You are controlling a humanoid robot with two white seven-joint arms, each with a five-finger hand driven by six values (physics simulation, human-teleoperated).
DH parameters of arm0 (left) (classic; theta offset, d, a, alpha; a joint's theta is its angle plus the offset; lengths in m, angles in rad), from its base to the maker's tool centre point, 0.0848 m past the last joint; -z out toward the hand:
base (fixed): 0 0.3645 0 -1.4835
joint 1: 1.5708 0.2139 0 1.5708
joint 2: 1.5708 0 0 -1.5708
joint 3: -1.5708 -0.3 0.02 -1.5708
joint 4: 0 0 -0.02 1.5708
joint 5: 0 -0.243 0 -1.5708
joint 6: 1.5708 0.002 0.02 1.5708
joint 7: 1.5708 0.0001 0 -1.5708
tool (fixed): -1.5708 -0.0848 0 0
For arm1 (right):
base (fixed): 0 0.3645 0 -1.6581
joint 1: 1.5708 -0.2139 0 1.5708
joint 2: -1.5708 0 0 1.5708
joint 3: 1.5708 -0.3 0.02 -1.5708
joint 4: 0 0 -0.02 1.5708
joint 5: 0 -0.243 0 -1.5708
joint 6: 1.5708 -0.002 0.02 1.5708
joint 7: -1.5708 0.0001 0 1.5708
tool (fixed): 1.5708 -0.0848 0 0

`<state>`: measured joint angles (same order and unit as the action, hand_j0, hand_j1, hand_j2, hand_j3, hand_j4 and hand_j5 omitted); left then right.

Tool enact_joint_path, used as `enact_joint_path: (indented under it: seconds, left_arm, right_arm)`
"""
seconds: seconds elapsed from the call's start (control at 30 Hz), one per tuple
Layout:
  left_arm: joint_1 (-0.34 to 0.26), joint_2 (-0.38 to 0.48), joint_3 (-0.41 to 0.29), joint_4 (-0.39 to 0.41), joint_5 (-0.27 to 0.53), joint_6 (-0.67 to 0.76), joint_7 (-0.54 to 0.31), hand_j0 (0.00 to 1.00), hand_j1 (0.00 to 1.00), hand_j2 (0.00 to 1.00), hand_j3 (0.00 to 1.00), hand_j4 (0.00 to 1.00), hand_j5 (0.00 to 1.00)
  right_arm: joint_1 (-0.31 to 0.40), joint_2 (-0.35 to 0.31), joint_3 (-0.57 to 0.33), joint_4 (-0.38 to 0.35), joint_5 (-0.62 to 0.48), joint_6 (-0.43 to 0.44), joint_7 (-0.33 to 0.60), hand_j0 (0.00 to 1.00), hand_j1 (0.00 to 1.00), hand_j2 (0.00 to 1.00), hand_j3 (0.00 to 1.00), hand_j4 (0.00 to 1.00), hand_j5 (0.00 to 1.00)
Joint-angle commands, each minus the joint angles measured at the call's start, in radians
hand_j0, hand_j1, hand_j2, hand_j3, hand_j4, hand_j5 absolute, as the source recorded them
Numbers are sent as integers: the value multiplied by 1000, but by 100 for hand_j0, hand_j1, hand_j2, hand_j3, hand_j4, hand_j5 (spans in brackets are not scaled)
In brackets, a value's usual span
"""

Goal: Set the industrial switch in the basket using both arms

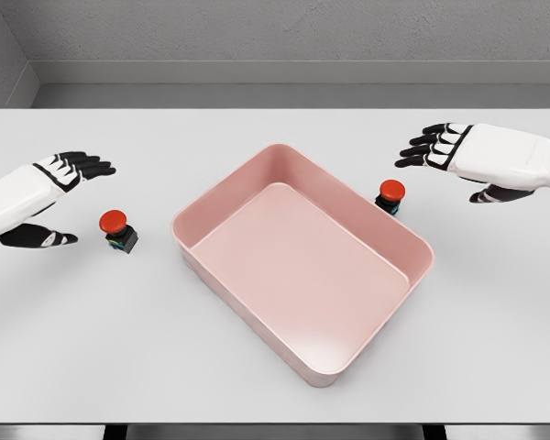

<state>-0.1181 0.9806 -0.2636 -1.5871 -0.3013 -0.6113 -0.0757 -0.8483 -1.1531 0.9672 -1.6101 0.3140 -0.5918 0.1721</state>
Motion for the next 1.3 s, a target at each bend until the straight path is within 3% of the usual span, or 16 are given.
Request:
enact_joint_path:
  seconds: [0.0,0.1,0.2,0.33,0.47,0.57,0.87,0.97,1.1,1.27]
  left_arm:
    - [0,3,1,-1,8,0,1,100,100,100,100,100,100]
    - [2,1,1,9,5,0,1,100,100,100,100,100,100]
    - [14,-3,0,48,-4,0,1,100,100,100,100,100,100]
    - [21,-13,0,76,-7,0,1,100,100,100,100,100,100]
    - [15,-23,-3,130,-7,0,1,100,100,100,100,100,100]
    - [9,-40,-8,147,-10,0,-1,100,100,100,100,100,100]
    - [-21,-108,-29,148,-18,0,-53,100,100,100,100,100,100]
    - [-44,-117,-51,148,-25,0,-55,100,100,100,100,100,100]
    - [-61,-137,-66,148,-32,0,-55,100,100,100,100,100,100]
    - [-72,-145,-82,148,-47,0,-56,90,90,90,90,90,90]
  right_arm:
    - [0,-2,-1,1,-6,1,0,100,100,100,100,100,100]
    - [2,0,1,2,1,1,-5,100,100,100,100,100,100]
    - [-6,9,5,70,11,64,-16,100,100,100,100,100,100]
    - [-20,101,7,187,-52,59,-2,100,100,100,100,100,100]
    - [-46,173,38,283,-47,46,1,100,100,100,100,100,100]
    - [-48,211,45,283,-44,30,69,100,100,100,100,100,100]
    - [-41,259,51,288,-36,27,89,99,99,99,99,99,99]
    - [-43,306,59,349,-16,27,89,99,99,99,99,99,99]
    - [-40,326,73,346,-16,27,90,98,98,98,98,98,98]
    - [-37,328,88,337,-16,29,90,97,97,97,97,97,97]
